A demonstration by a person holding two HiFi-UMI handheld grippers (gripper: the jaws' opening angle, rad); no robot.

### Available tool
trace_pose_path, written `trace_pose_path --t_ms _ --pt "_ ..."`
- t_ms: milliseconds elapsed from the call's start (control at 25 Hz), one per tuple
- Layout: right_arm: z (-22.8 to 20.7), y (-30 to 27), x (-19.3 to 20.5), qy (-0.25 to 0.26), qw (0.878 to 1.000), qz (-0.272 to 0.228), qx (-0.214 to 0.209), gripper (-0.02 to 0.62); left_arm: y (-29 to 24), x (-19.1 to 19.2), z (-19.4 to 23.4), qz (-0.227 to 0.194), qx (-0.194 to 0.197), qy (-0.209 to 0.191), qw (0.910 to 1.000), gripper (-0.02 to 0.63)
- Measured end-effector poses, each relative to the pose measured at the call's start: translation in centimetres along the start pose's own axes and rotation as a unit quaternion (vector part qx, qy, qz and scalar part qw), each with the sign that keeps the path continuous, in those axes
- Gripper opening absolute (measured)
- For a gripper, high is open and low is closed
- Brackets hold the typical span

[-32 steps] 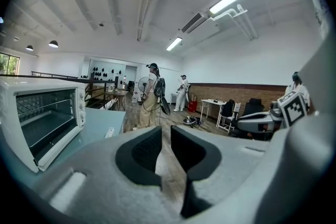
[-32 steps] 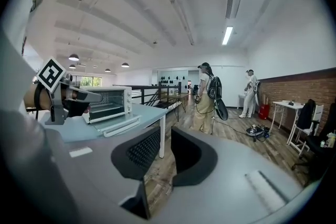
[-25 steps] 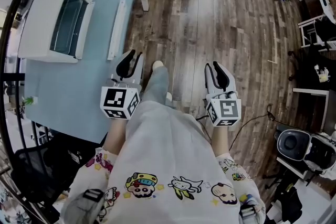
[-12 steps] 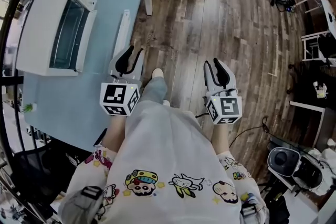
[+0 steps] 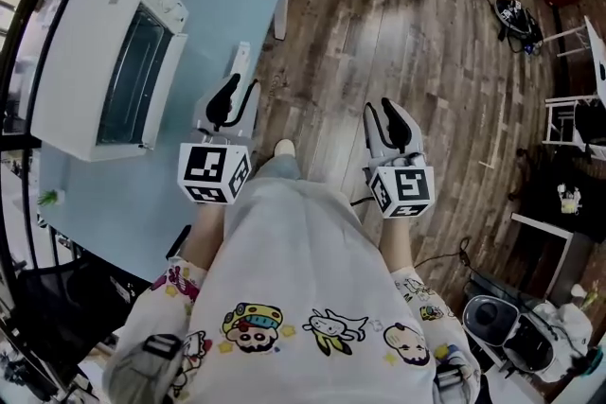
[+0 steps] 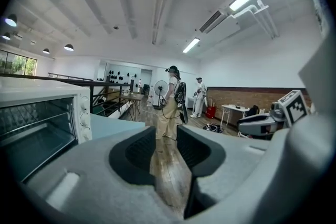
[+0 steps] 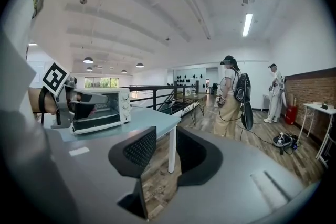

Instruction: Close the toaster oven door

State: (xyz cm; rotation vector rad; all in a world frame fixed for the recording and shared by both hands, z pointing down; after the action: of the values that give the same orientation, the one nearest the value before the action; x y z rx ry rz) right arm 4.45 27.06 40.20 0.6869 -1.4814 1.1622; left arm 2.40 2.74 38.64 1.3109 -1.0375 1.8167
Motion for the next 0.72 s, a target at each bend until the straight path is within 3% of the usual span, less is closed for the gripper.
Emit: trace_pose_path --t_ms 240,520,720 --pt "1.2 -4.3 -1.5 0.003 1.0 -0.007 -0.025 0.126 0.2 -1.2 3.7 -0.018 -0.037 0.001 0.9992 0.12" --pt "4.6 -8.3 -3.3 0.033 0.996 -0.004 -0.086 0.129 3.4 -0.9 7.2 -0.027 -0.105 0.025 0.9938 0.12" --pt "8.7 -13.1 -3.9 0.066 0.983 0.004 -0.17 0.13 6.7 0.6 9.5 -0.036 -0.19 0.06 0.9793 0.12"
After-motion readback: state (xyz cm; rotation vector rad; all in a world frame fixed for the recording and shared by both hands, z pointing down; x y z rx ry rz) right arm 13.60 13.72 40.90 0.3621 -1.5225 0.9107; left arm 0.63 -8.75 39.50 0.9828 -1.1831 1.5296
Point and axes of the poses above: the fingertips, and each gripper's own axes: y backward along the fingers, z to its left, x out of its underside, the point moved 3 cm from there along y, backward along the fingers, and after that the axes turned 12 degrees about x, right-handed, at the moved point
